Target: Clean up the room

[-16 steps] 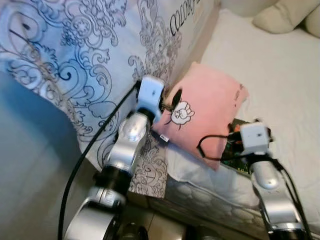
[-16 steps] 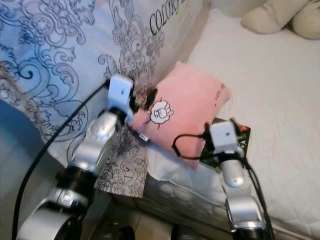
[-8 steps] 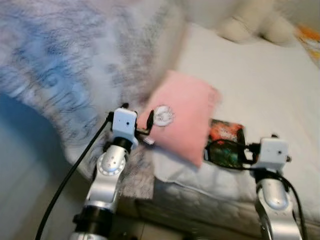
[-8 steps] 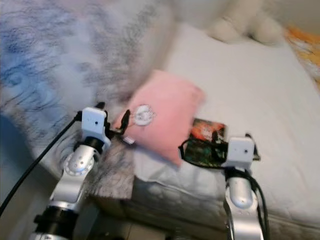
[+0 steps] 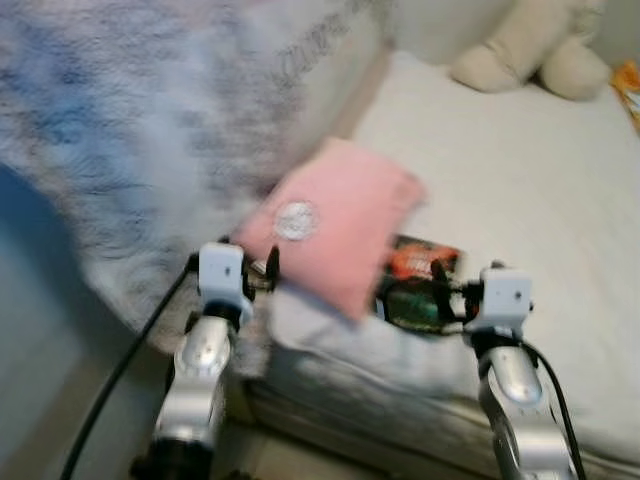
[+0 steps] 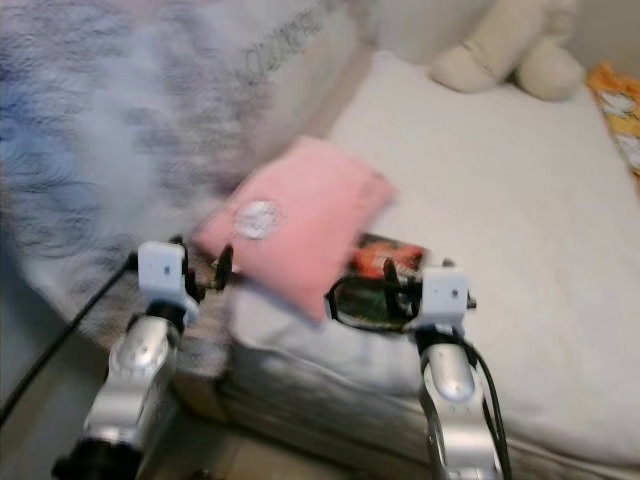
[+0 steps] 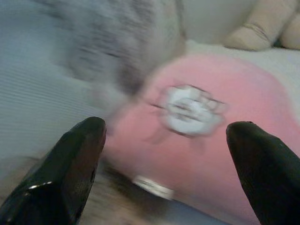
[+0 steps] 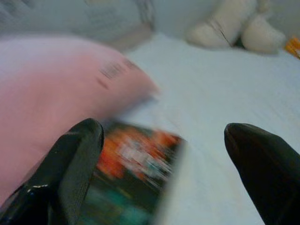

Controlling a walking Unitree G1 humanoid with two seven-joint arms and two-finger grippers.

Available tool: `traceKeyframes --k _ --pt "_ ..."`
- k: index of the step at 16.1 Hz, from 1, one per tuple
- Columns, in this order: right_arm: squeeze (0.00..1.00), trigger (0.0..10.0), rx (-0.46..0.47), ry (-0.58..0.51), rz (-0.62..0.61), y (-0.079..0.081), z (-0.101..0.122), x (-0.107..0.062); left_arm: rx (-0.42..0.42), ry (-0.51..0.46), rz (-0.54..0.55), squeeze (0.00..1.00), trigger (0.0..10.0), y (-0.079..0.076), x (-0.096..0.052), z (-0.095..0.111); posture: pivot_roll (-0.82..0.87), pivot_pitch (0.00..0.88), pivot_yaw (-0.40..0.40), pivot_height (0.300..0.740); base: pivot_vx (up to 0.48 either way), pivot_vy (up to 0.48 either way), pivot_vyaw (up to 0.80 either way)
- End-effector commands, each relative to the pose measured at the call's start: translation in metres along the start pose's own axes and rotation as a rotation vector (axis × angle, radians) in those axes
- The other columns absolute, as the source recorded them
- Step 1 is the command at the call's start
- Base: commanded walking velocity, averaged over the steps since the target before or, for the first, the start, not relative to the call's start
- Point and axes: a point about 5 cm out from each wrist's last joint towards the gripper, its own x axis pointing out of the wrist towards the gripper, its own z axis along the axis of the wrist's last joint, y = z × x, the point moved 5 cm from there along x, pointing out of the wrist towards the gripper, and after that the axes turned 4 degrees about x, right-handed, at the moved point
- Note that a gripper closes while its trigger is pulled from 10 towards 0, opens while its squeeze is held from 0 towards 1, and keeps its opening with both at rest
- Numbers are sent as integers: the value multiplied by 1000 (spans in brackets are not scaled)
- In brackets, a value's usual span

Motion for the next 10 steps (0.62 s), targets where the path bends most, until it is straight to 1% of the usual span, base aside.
traceKeyframes --k 1,2,3,4,5,6,7,8,9,10 --pt "0 10000 11 18 -37 -9 -6 -1 19 -3 -12 0 10000 -1 -1 1 -40 0 25 740 0 -480 0" --pt "0 10000 2 18 -49 -11 -9 -1 24 7 -4 0 10000 2 -2 -2 -36 0 37 740 0 -480 0" --pt "0 10000 0 28 -51 -12 -12 0 16 9 -9 0 10000 1 -1 -1 -25 0 38 740 0 -480 769" --pt "0 10000 11 44 -51 -13 -16 3 8 13 -35 0 10000 -3 2 0 -20 0 39 740 0 0 731" --pt "0 10000 29 49 -22 -7 -16 8 3 17 -36 0 10000 -3 5 0 -18 0 43 740 0 0 694" --pt "0 10000 30 43 14 0 -14 11 -4 19 -20 0 10000 3 6 0 -17 0 47 740 0 0 681" --pt "0 10000 32 41 27 1 -13 14 -11 25 -6 0 10000 8 5 -2 -13 0 49 740 0 0 681" --pt "0 10000 53 51 23 0 -14 15 6 39 7 0 10000 13 2 -6 -11 0 50 740 0 0 681" --pt "0 10000 94 73 22 -3 -18 17 16 54 18 0 10000 16 -3 -10 -10 0 54 740 0 0 663" --pt "0 10000 117 84 22 -3 -20 18 20 60 23 0 10000 17 -4 -12 -11 0 54 740 0 0 663"
